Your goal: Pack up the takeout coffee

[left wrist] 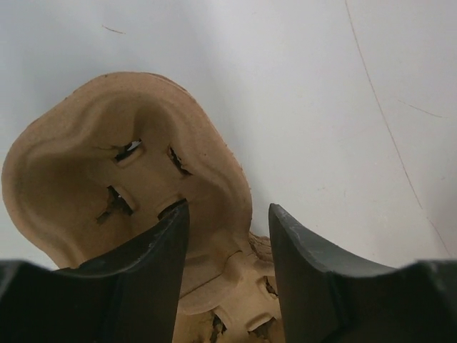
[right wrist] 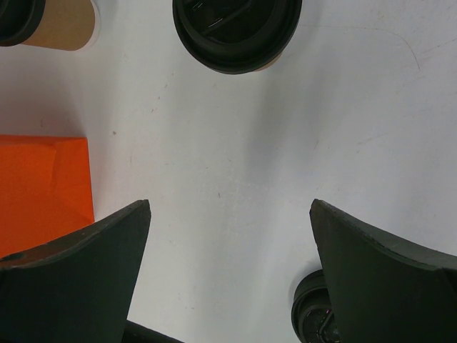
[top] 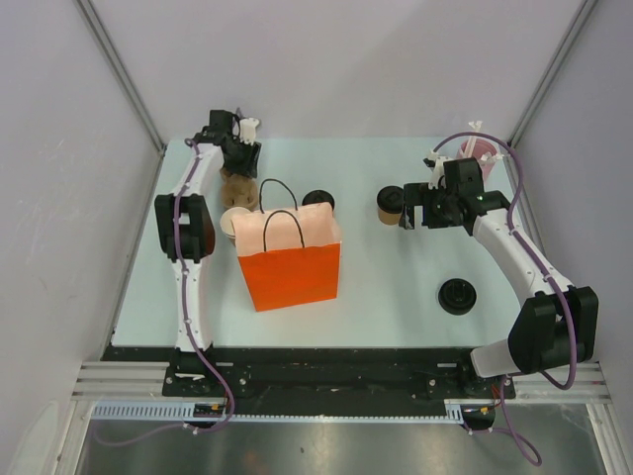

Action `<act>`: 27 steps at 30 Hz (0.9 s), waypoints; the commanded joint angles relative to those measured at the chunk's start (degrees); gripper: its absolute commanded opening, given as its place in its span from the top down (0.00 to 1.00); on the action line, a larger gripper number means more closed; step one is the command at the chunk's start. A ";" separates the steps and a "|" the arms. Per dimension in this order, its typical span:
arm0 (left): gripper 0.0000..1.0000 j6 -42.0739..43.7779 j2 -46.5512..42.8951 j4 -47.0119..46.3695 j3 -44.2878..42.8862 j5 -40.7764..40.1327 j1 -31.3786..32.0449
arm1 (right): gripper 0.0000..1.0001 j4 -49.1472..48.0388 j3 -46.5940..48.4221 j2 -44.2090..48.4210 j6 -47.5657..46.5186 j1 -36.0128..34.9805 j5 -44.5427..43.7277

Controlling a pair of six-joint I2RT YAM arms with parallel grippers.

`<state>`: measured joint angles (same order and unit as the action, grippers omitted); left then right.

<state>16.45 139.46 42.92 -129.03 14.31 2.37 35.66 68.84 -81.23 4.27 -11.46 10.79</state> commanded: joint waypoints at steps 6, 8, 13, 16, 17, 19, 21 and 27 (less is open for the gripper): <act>0.53 -1.24 3.19 -0.03 -2.63 -5.86 1.41 | 0.00 -0.33 0.33 -0.24 -0.23 -0.31 -0.41; 0.57 -0.80 3.36 -0.03 -2.54 -6.31 1.41 | 0.00 -0.24 0.33 0.02 -0.40 -0.31 -0.59; 0.81 0.25 2.14 -0.02 -1.23 -5.70 1.41 | 0.00 0.11 0.33 -0.07 -0.58 -0.31 -0.85; 1.00 0.08 -0.05 -0.02 -0.70 -4.81 1.15 | 0.00 0.02 0.33 0.11 -0.41 -0.40 -0.77; 1.00 -0.10 -0.76 -0.03 -0.78 -4.64 0.88 | 0.00 0.02 0.33 0.37 -0.41 -0.40 -0.77; 1.00 -0.62 -2.52 -0.03 -1.39 -4.46 0.53 | 0.00 0.11 0.33 0.72 -0.49 -0.40 -0.94; 1.00 -0.80 -5.24 -0.03 -1.83 -4.02 -0.17 | 0.00 0.20 0.33 1.51 -0.58 -0.40 -1.03; 1.00 -0.10 -10.87 -0.11 -3.16 -1.92 -2.19 | 0.00 0.11 0.33 3.80 -0.67 -0.31 -1.03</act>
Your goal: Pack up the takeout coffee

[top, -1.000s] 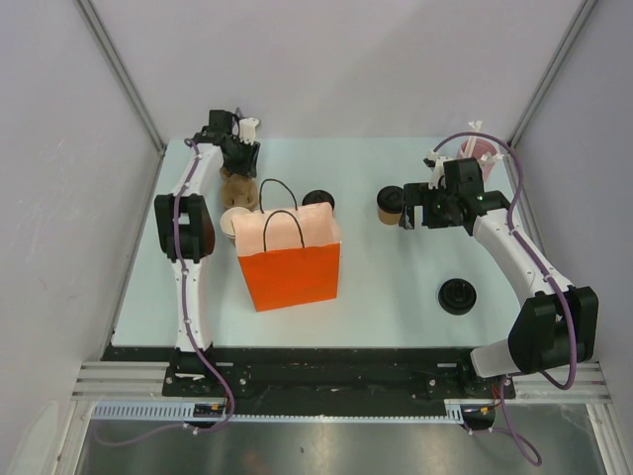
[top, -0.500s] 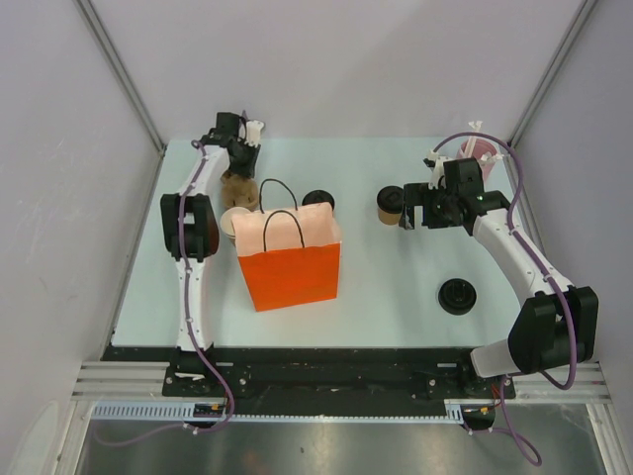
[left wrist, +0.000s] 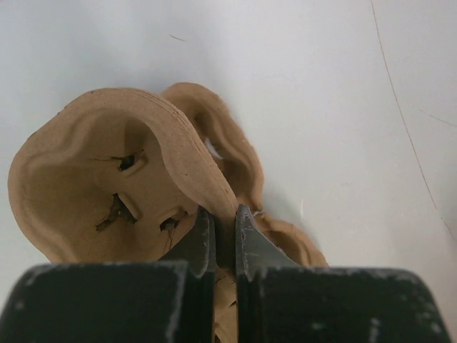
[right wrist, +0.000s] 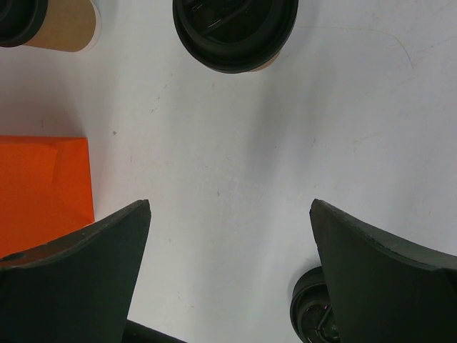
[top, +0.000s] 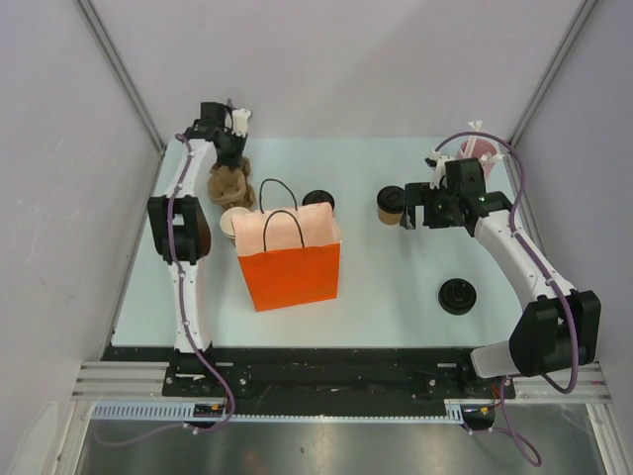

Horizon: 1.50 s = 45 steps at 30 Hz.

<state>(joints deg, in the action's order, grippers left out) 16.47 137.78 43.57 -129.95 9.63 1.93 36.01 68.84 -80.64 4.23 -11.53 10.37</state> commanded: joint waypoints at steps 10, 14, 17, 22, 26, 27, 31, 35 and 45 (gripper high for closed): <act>1.00 2.34 -12.53 -0.68 0.31 3.64 -3.69 | 0.00 0.29 0.33 4.44 -1.41 0.01 -0.44; 1.00 1.90 -12.01 -0.77 0.58 5.75 -3.69 | 0.00 0.64 0.33 4.53 -1.59 0.10 -0.44; 0.99 1.29 -9.99 -0.77 -0.39 5.84 -3.25 | 0.00 0.90 0.33 4.53 -1.77 0.10 -0.53; 1.00 0.93 -6.21 -0.77 -2.32 4.27 -0.36 | 0.00 1.08 0.33 4.27 -1.68 0.19 -0.88; 1.00 1.46 -2.44 -1.03 -3.64 2.77 0.96 | 0.00 0.99 0.33 4.26 -1.59 0.28 -1.14; 0.99 1.37 -1.99 -1.03 -4.25 2.59 1.14 | 0.00 1.08 0.33 4.18 -1.59 0.28 -1.23; 0.99 1.37 0.21 -1.03 -5.05 2.24 1.40 | 0.00 0.99 0.33 3.74 -1.59 0.46 -1.14; 0.81 1.37 1.35 -1.12 -4.79 2.85 1.32 | 0.00 0.64 0.33 3.12 -1.59 0.46 -0.88; 0.42 0.75 -1.80 -1.12 -3.73 7.94 0.44 | 0.00 0.20 0.33 2.95 -1.24 0.46 -0.35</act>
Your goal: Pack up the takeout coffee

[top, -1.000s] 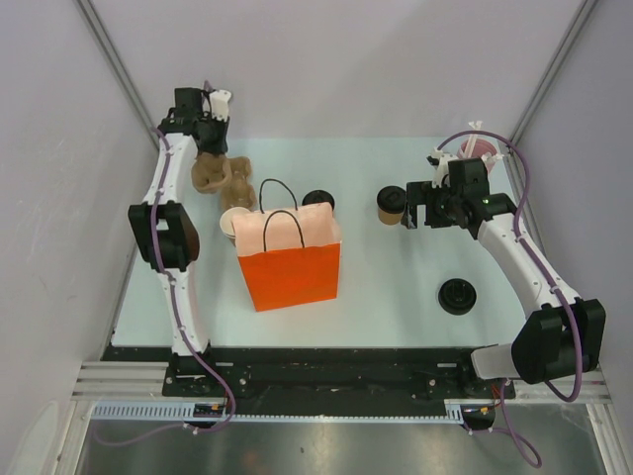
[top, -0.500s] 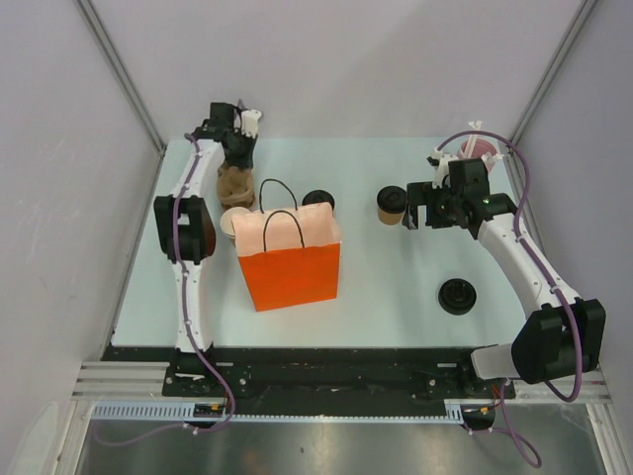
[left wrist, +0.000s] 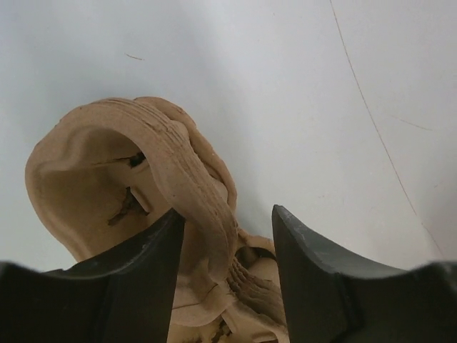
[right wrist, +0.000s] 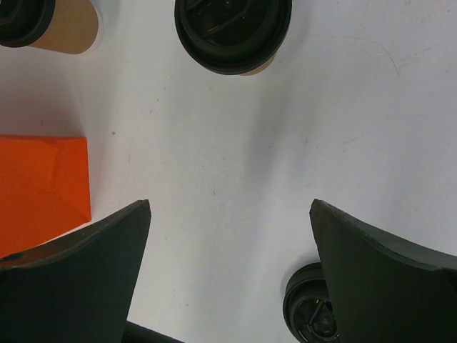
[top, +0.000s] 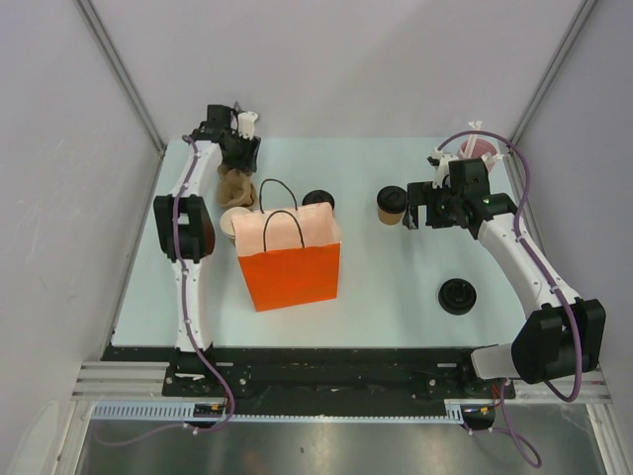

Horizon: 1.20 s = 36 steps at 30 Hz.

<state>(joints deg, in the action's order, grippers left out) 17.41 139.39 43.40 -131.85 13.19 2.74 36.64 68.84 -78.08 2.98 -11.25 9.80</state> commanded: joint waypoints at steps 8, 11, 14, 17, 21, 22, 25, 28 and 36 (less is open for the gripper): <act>0.25 4.12 -12.29 -0.94 2.73 8.16 -0.54 | 0.00 -0.43 0.33 -0.05 0.44 -0.09 0.22; 0.23 6.67 -16.59 -0.86 6.86 10.54 -1.07 | 0.00 -0.34 0.33 -0.31 0.44 -0.27 0.13; 0.24 11.23 -21.51 -0.68 12.92 11.06 -1.34 | 0.00 -0.26 0.33 -0.66 0.36 -0.36 0.13; 0.32 16.24 -24.86 0.37 18.99 11.77 -2.39 | 0.00 -0.34 0.33 -1.02 0.18 -0.44 0.39; 0.39 22.73 -29.17 2.91 25.84 12.65 -5.46 | 0.00 -0.26 0.33 -1.37 0.27 -0.71 0.57; 0.40 23.97 -29.79 3.18 28.55 12.74 -6.25 | 0.00 -0.26 0.33 -1.54 0.27 -0.71 0.57; 0.41 28.02 -31.19 3.89 32.87 13.79 -7.92 | 0.00 -0.52 0.33 -1.98 0.27 -1.06 0.74; 0.41 31.36 -30.94 4.06 34.64 15.28 -10.20 | 0.00 -0.87 0.42 -1.99 0.44 -1.50 0.74; 0.43 42.78 -30.32 4.06 37.54 19.94 -12.94 | 0.00 -0.43 0.33 -2.07 0.18 -1.76 0.39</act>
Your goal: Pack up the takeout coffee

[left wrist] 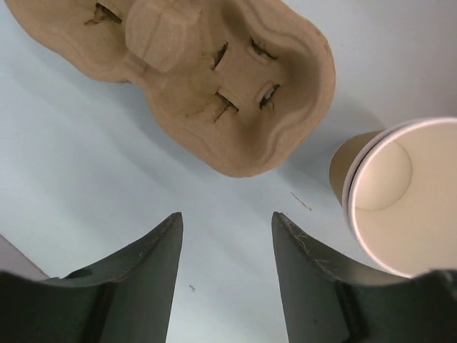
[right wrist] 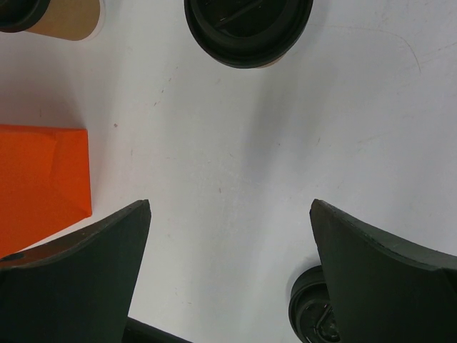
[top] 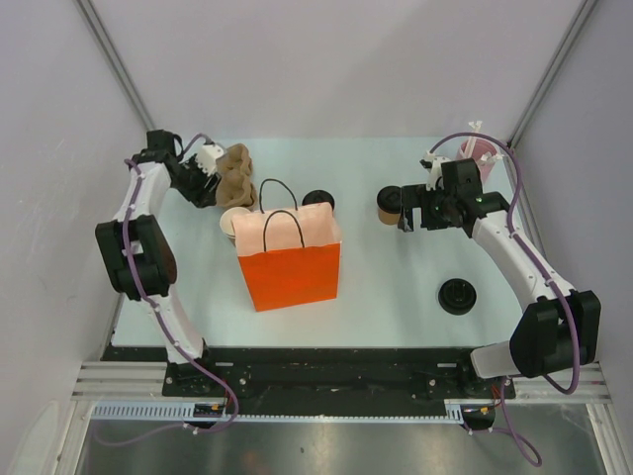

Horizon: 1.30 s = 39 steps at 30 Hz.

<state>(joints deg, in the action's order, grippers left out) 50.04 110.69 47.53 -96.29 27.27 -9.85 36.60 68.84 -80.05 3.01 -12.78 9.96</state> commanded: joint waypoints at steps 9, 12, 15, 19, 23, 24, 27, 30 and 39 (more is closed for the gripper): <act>0.41 21.32 1.45 -0.07 0.32 13.87 -0.61 | 0.01 -0.13 0.33 0.07 0.25 -0.58 -0.20; 0.43 23.60 1.72 0.02 0.40 13.08 -0.44 | 0.00 0.66 0.33 0.51 -0.19 -0.58 -0.64; 0.45 26.94 0.93 0.11 3.11 11.93 -0.26 | 0.00 0.93 0.33 0.42 -0.37 -0.50 -0.82; 0.46 29.50 1.10 0.55 4.89 11.15 -0.17 | 0.00 0.32 0.33 0.07 -0.28 -0.50 -0.46; 0.46 28.62 4.00 0.64 2.69 9.47 -0.17 | 0.00 -0.04 0.33 -0.28 -0.02 -0.67 -0.20; 0.46 28.62 4.26 0.64 2.25 9.38 -0.09 | 0.00 -0.04 0.33 -0.28 0.07 -0.67 -0.20; 0.46 27.75 5.76 0.55 0.41 8.95 0.26 | 0.00 0.14 0.33 -0.19 0.07 -0.67 -0.29; 0.45 27.91 6.11 0.55 0.14 9.21 0.97 | 0.00 0.14 0.33 -0.11 0.07 -0.76 -0.29; 0.49 27.57 6.29 0.64 -1.00 10.26 2.81 | 0.00 0.31 0.33 -0.11 -0.19 -0.76 -0.20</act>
<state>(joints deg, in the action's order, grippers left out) 75.02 117.05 47.68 -94.56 34.72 -8.05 37.12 68.84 -80.09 2.98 -13.28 9.76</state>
